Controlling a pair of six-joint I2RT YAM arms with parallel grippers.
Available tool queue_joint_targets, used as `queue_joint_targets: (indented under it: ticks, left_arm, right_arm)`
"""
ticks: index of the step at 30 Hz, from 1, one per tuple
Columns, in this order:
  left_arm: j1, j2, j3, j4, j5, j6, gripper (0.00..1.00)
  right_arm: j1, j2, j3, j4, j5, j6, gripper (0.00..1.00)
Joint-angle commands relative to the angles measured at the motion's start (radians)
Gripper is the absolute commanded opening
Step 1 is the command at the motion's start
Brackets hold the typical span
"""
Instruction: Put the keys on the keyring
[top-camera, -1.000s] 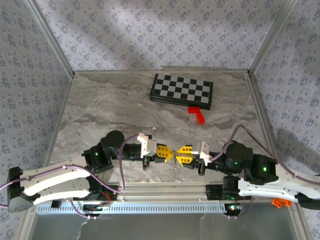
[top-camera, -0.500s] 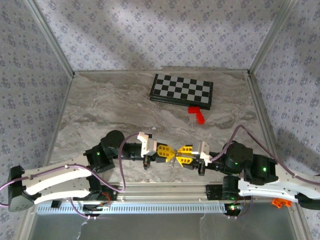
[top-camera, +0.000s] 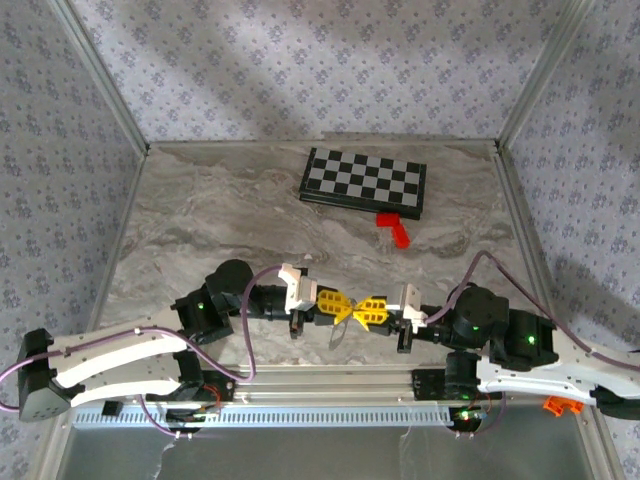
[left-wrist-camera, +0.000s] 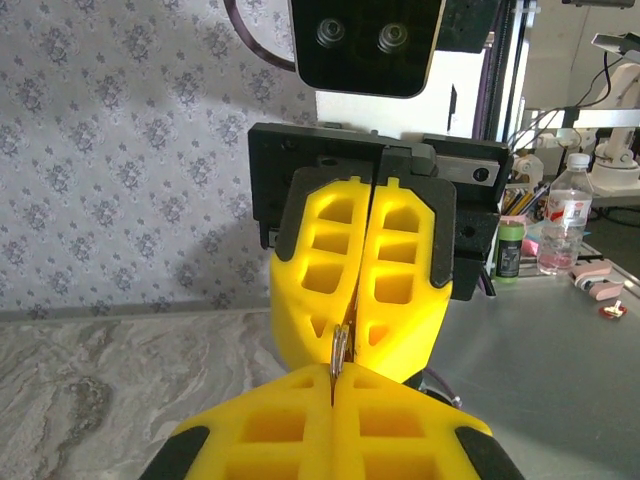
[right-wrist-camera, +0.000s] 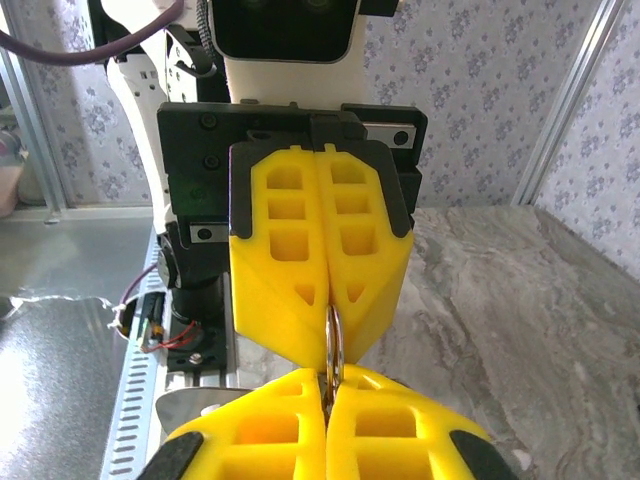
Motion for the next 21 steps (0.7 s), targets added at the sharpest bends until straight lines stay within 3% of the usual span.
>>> queue_joint_targets:
  ticks: [1, 4, 6, 9, 15, 21]
  left_arm:
    - [-0.009, 0.01, 0.052, -0.009, 0.048, 0.006, 0.0]
    - [-0.009, 0.008, 0.081, -0.1, 0.035, 0.036, 0.01]
    - [-0.009, 0.009, 0.119, -0.217, 0.02, 0.081, 0.18]
    - [-0.009, 0.025, 0.195, -0.418, -0.056, 0.151, 0.3]
    - [-0.009, 0.079, 0.333, -0.698, -0.132, 0.246, 0.31]
    - [-0.01, 0.121, 0.382, -0.773, -0.143, 0.286, 0.28]
  right_arm:
    - [0.003, -0.005, 0.008, 0.006, 0.055, -0.009, 0.0]
    - [0.003, 0.002, 0.028, -0.041, 0.117, -0.012, 0.0]
    - [0.003, 0.013, 0.053, -0.088, 0.147, -0.014, 0.0]
    - [0.003, 0.027, 0.073, -0.132, 0.159, -0.015, 0.0]
    - [0.004, 0.077, 0.107, -0.196, 0.168, -0.018, 0.0]
    - [0.007, 0.131, 0.127, -0.224, 0.154, -0.012, 0.0]
